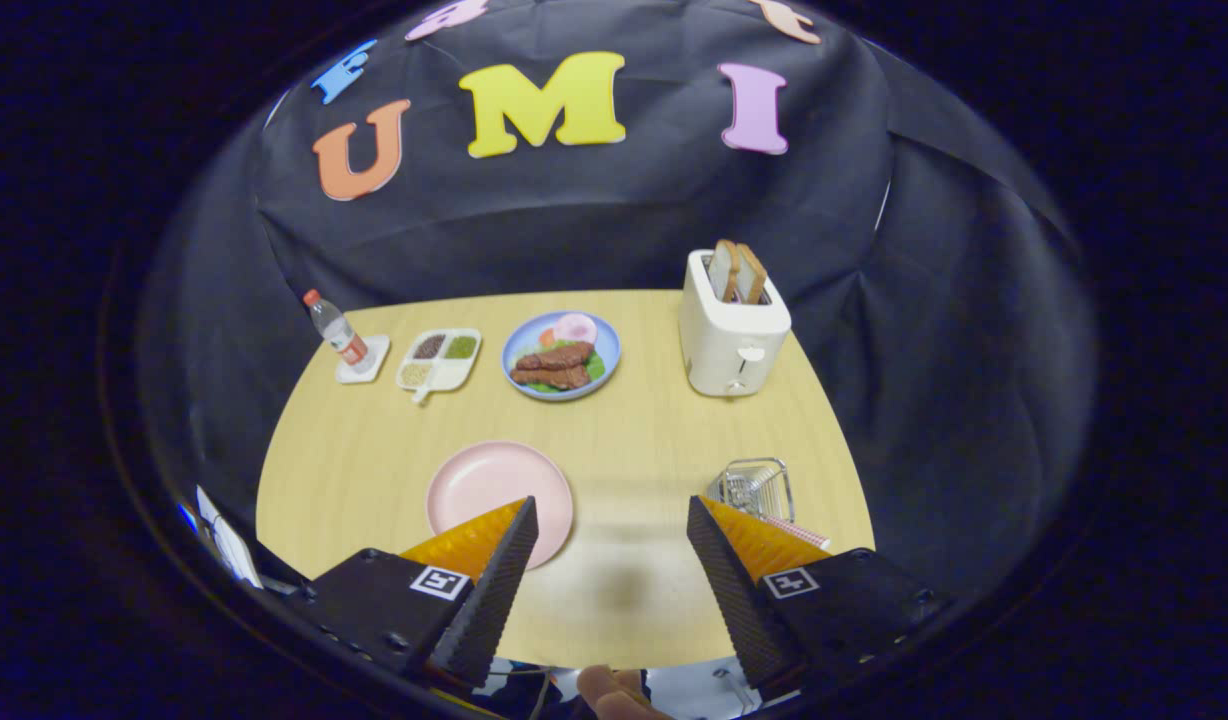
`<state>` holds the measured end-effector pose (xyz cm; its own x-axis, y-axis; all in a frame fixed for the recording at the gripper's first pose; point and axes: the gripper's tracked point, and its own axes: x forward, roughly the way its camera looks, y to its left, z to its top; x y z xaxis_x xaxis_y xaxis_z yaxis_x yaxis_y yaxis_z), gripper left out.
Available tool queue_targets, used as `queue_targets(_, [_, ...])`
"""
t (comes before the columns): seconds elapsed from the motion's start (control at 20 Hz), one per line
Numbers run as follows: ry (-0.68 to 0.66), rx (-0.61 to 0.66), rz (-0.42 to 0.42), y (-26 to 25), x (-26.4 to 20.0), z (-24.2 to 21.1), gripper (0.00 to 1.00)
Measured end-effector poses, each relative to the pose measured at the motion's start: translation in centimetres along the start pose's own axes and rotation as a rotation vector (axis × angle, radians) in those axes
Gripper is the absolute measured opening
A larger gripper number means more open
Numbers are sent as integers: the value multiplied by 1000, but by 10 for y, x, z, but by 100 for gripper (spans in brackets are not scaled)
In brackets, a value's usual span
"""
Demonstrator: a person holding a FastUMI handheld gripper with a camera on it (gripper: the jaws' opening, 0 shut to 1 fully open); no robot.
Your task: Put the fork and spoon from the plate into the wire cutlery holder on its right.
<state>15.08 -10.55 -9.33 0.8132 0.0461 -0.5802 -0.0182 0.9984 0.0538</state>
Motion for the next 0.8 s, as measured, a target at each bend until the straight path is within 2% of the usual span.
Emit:
queue_targets(0.2, [-222,15,-4,45,-51,8,91])
queue_targets(0.4, [-453,45,32,87,-111,19,91])
queue_targets(0.6, [-655,-4,26,114,-165,22,91])
queue_targets(0.8, [-794,-54,16,136,-211,20,91])
